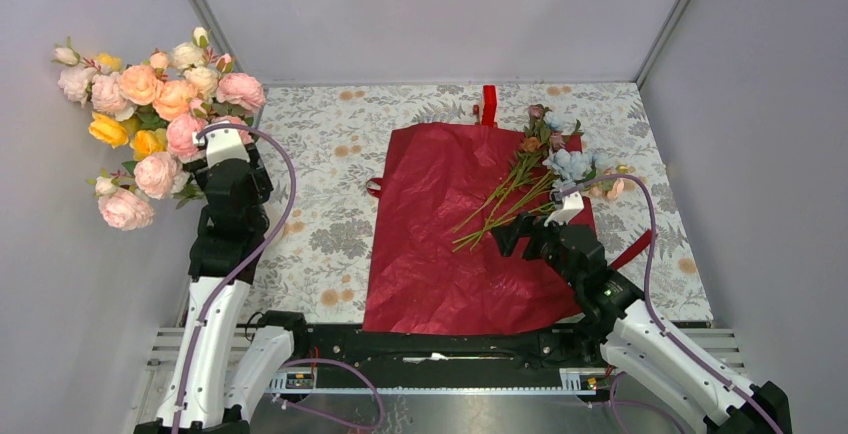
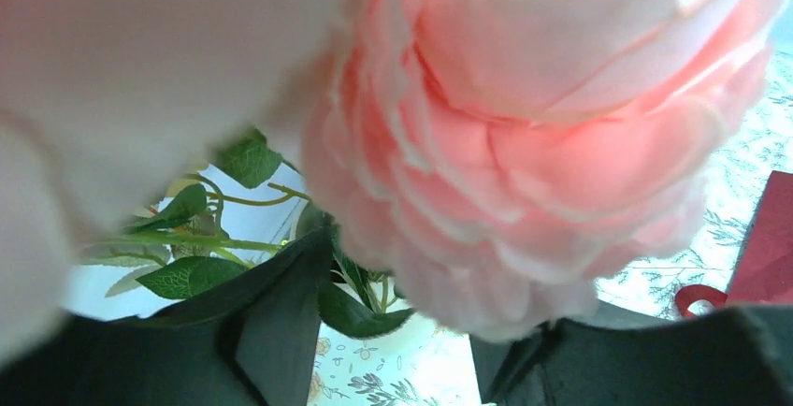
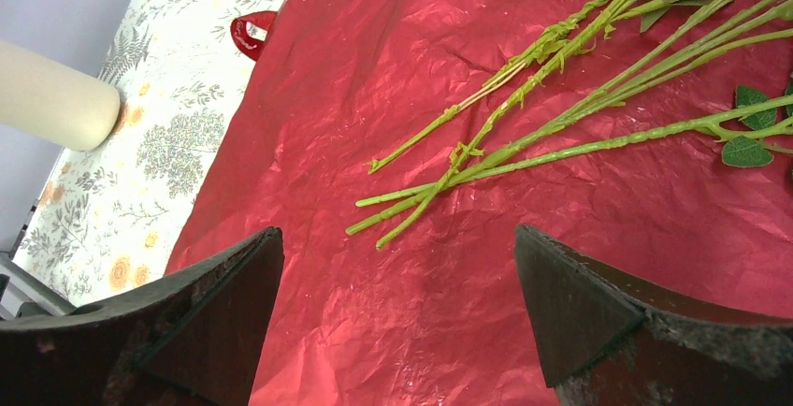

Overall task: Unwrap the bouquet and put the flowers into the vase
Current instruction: Insert the fake flower into the vase.

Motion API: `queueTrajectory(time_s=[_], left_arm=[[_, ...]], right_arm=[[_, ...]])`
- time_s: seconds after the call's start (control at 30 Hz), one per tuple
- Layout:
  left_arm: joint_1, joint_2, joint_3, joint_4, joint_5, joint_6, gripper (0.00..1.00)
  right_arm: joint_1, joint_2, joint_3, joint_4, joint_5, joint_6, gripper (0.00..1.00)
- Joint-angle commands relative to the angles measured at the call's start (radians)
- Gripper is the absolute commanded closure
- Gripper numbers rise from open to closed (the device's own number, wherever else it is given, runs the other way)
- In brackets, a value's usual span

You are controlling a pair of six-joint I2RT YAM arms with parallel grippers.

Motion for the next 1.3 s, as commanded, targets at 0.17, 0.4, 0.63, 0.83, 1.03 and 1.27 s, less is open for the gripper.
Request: queueTrajectory(time_s=[0.17, 0.4, 0.63, 0.83, 1.03, 1.27], left_arm=[[0.004, -0.044, 0.062, -0.063, 0.007, -0.053, 0.05], [0.004, -0.120, 0.079, -0.205, 0.104, -0.136, 0.01], [0.003, -0.188, 0.146, -0.351, 0.212, -0.172, 0.01], [0.003, -0.198, 0.168, -0.468, 0.318, -0.181, 0.01], [0.003, -0.189, 0.217, -0.570, 0.406, -0.183, 0.01], [0.003, -0.162, 0.243, -0.594, 0.668, -0.169, 0.01]], right_arm=[[-0.005, 0.006, 0.017, 0.041, 0.000, 0.007, 0.00], [-0.005, 0.007, 0.032, 0.027, -0.002, 0.005, 0.00], [-0.005, -0.034, 0.093, -0.091, 0.027, -0.018, 0.00], [-0.006, -0.054, 0.216, -0.274, 0.099, -0.015, 0.00], [-0.005, -0.059, 0.319, -0.420, 0.157, 0.001, 0.01], [-0.006, -0.048, 0.352, -0.469, 0.224, 0.040, 0.04]])
